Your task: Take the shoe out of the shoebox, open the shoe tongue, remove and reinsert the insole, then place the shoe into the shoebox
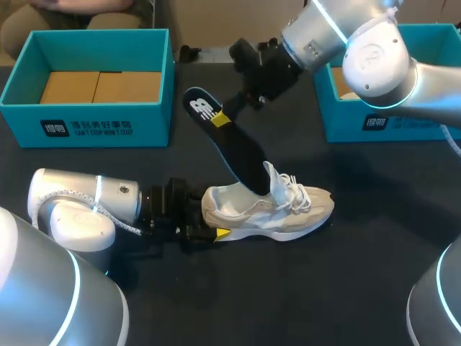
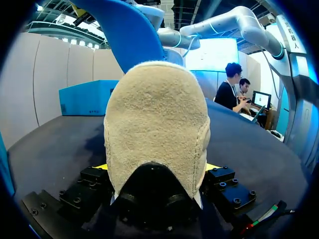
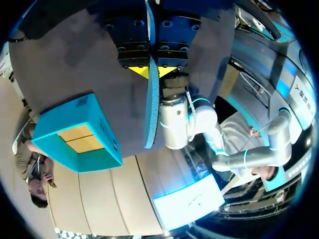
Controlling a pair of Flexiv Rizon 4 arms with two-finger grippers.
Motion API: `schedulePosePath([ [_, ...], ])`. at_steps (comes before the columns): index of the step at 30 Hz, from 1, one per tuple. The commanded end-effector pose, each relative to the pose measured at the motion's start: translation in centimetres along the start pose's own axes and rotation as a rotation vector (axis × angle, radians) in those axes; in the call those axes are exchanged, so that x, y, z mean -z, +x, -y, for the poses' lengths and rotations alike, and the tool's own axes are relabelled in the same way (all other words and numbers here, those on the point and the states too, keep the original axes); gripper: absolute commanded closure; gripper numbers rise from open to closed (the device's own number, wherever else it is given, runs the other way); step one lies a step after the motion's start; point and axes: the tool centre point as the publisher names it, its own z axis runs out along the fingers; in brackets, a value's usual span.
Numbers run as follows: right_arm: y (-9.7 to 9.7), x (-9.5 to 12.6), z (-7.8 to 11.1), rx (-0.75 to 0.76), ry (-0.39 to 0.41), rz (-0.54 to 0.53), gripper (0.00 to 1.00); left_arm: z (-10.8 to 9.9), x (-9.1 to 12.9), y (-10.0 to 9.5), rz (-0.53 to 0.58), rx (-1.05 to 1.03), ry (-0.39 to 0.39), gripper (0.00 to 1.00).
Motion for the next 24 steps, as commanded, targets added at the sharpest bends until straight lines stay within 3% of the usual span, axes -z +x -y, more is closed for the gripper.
schedulePosePath([
  [1,0.2,0.0,-0.1,-0.002,0.003,0.028,1.0,-0.1,-0.1,-0.1,-0.001,0.001,-0.006,1.0],
  [13,0.6,0.1,-0.1,-0.046,-0.02,0.043,1.0,-0.1,-0.1,-0.1,-0.001,0.001,-0.006,1.0],
  [15,0.9,0.3,-0.6,-0.075,-0.122,0.076,1.0,-0.1,-0.1,-0.1,-0.001,0.001,-0.006,1.0],
  [17,1.0,0.5,-1.2,-0.091,-0.17,0.101,1.0,-0.1,-0.1,-0.1,-0.001,0.001,-0.006,1.0],
  [24,1.7,1.6,-3.7,-0.15,-0.268,0.115,1.0,-0.1,-0.1,-0.1,-0.001,0.001,-0.006,1.0],
])
